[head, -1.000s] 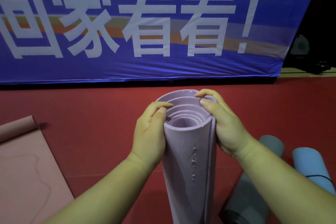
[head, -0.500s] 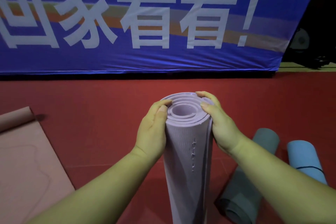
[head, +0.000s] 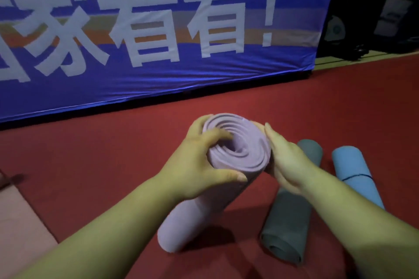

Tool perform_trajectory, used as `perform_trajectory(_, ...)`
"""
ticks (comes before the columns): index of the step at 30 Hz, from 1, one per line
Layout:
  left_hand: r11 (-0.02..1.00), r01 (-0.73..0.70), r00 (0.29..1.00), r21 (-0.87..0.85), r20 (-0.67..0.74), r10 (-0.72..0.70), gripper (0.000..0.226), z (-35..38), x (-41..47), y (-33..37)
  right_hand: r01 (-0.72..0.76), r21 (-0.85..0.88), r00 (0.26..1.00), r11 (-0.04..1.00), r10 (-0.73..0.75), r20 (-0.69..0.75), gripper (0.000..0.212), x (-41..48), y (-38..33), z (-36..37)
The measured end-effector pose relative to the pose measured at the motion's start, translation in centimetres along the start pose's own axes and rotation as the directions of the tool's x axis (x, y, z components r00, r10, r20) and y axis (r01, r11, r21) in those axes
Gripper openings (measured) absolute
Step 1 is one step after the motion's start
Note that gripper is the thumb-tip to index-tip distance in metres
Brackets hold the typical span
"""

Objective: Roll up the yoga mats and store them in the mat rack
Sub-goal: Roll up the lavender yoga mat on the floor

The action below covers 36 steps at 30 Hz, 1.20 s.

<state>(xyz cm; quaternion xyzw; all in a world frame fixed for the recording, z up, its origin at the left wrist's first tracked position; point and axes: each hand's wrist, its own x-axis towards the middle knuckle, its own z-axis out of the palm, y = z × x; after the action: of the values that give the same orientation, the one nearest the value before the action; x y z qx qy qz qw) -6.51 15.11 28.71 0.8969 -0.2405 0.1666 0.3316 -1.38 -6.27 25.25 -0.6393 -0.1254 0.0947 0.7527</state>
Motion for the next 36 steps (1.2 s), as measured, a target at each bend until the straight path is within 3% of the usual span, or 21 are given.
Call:
perform_trajectory(2,1.0,-0.024,0.992,0.016,0.121,0.022,0.081,4.3,0.5,0.8,-0.14,0.102,0.99,0.985,0.143,-0.018,0.052,-2.9,1.5,-3.9)
perform_trajectory(6,0.944,-0.135,0.981,0.3,0.176,0.084,0.077,11.7,2.2,4.2,-0.281,0.262,0.925,0.923,0.333,-0.182,0.055,-8.4,2.5,-10.5)
perform_trajectory(9,0.947,-0.243,0.94,0.212,0.291,0.176,0.064,16.1,2.8,6.3,-0.364,0.371,0.846,0.854,0.47,-0.251,0.061,-11.6,3.9,-14.3)
perform_trajectory(12,0.911,-0.397,0.854,0.113,0.409,0.322,0.05,19.9,2.8,6.7,-0.389,0.505,0.77,0.77,0.573,-0.28,0.068,-14.4,5.6,-16.9)
perform_trajectory(14,0.906,-0.412,0.816,0.096,0.483,0.319,0.059,22.2,2.8,6.6,-0.383,0.579,0.741,0.719,0.614,-0.272,0.07,-16.0,6.8,-18.0)
perform_trajectory(18,0.909,-0.37,0.777,0.194,0.601,0.188,0.099,26.7,2.4,6.8,-0.331,0.679,0.718,0.655,0.642,-0.269,0.066,-18.4,9.5,-19.9)
perform_trajectory(21,0.881,-0.429,0.772,0.197,0.586,0.245,0.1,29.8,2.4,7.2,-0.315,0.712,0.692,0.627,0.666,-0.28,0.061,-19.6,12.0,-21.2)
perform_trajectory(25,0.858,-0.498,0.698,0.129,0.647,0.308,0.088,32.9,2.2,7.4,-0.417,0.579,0.647,0.701,0.676,-0.353,0.04,-22.6,16.8,-22.9)
perform_trajectory(27,0.839,-0.539,0.635,0.077,0.692,0.344,0.085,34.1,0.9,7.9,-0.492,0.304,0.615,0.816,0.573,-0.542,0.022,-25.9,20.7,-24.7)
perform_trajectory(28,0.826,-0.562,0.591,0.046,0.721,0.362,0.085,34.9,0.0,8.2,-0.551,0.119,0.611,0.826,0.496,-0.618,0.025,-27.9,22.5,-25.5)
perform_trajectory(31,0.782,-0.622,0.468,-0.027,0.789,0.399,0.085,36.9,-2.4,9.0,-0.721,-0.134,0.569,0.68,0.472,-0.673,0.047,-34.4,27.3,-27.4)
perform_trajectory(33,0.779,-0.627,0.461,-0.026,0.793,0.398,0.086,37.7,-2.7,9.5,-0.8,-0.239,0.546,0.551,0.5,-0.672,0.054,-37.6,29.4,-28.2)
perform_trajectory(36,0.799,-0.601,0.491,-0.021,0.779,0.39,0.086,38.1,-2.7,9.7,-0.813,-0.412,0.581,0.412,0.535,-0.613,0.059,-39.8,31.4,-28.7)
